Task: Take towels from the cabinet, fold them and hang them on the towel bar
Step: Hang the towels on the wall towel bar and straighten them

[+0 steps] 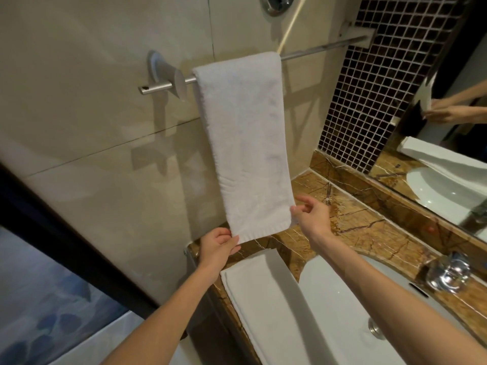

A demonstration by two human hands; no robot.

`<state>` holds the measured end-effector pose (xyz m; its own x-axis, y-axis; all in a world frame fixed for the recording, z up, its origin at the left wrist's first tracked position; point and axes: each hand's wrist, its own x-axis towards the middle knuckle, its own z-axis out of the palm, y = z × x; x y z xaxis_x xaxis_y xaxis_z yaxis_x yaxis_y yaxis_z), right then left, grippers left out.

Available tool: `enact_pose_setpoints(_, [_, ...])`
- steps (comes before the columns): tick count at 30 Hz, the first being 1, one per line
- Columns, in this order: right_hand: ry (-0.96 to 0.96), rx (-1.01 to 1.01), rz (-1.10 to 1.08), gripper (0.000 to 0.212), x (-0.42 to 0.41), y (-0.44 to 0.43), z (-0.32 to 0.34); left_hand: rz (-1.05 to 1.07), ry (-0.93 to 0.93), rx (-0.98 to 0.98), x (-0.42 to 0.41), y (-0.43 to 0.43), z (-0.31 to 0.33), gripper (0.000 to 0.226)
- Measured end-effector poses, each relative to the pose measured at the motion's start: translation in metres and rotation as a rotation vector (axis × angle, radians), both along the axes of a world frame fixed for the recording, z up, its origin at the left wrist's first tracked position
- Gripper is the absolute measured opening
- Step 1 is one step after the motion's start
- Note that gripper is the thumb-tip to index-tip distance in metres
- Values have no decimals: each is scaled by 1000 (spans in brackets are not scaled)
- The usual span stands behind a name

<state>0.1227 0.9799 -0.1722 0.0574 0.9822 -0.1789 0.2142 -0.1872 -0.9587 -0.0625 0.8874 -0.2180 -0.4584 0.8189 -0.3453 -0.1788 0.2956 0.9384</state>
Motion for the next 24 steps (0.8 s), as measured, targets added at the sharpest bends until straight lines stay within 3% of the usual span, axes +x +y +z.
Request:
enact_pose_setpoints(2, [-51,3,13,15,-4,1,2,-30,16,-25,-2,5,4,20])
enact_pose_setpoints(7, [-76,-60,76,12,-12,6,-1,-32,102,86,-9,28,33,23])
enact_pose_setpoints(14, [-73,-119,112,10,-17,20,2,38,162,295,-22,54,85,4])
enact_pose_setpoints(18, [26,-121,172,24,-21,32,16,24,198,331,-20,59,101,31])
enact_pose_setpoints(24, [-53,-83,295,27,-34,41,45,6,187,358,-16,65,116,32])
